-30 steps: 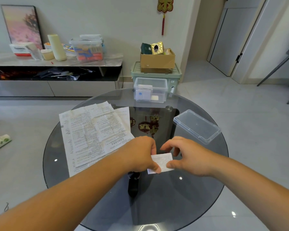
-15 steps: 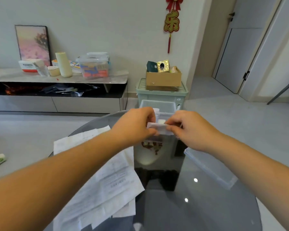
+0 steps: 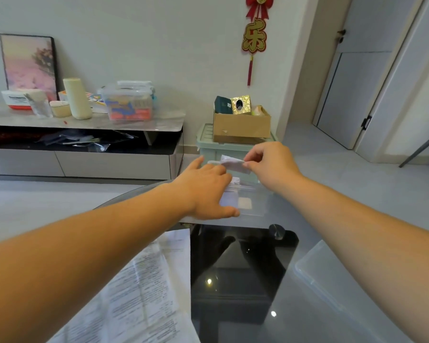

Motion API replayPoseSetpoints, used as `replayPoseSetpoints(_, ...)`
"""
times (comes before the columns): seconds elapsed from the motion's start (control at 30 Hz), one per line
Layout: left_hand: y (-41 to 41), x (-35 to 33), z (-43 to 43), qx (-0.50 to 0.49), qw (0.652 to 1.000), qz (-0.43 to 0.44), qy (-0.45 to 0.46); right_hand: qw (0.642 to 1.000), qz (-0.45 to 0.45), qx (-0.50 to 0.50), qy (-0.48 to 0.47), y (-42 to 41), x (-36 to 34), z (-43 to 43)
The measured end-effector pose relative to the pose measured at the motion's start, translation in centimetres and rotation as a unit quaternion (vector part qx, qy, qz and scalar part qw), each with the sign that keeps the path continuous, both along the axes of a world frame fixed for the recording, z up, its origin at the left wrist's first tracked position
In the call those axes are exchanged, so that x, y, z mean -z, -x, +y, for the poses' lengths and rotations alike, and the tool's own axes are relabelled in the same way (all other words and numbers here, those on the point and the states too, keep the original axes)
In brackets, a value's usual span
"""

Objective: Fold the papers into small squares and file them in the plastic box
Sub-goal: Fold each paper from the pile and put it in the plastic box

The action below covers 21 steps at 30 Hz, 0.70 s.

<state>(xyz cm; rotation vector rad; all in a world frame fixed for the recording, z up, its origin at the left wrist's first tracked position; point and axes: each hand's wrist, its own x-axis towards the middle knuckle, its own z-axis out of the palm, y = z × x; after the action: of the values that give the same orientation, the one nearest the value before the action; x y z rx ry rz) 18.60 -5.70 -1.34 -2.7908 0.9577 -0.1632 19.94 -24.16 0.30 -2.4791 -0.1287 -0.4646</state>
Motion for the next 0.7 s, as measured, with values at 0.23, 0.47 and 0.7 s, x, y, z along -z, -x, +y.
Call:
replayPoseSetpoints(0.23, -0.8, 0.0, -0.7, -0.015, 0.999, 0.023, -0.023, 0.995, -0.003, 0.017, 0.101, -0.5, 0.4, 0.4)
replayPoseSetpoints(0.47, -1.1, 0.2, -0.9, -0.015, 1.000, 0.025, -0.002, 0.985, 0.028, -0.006, 0.173, -0.9, -0.2, 1.2)
replayPoseSetpoints(0.7, -0.9, 0.7, -0.8, -0.019, 0.999, 0.016, 0.025, 0.982, 0.005, -0.031, 0.187, -1.0, -0.1, 1.0)
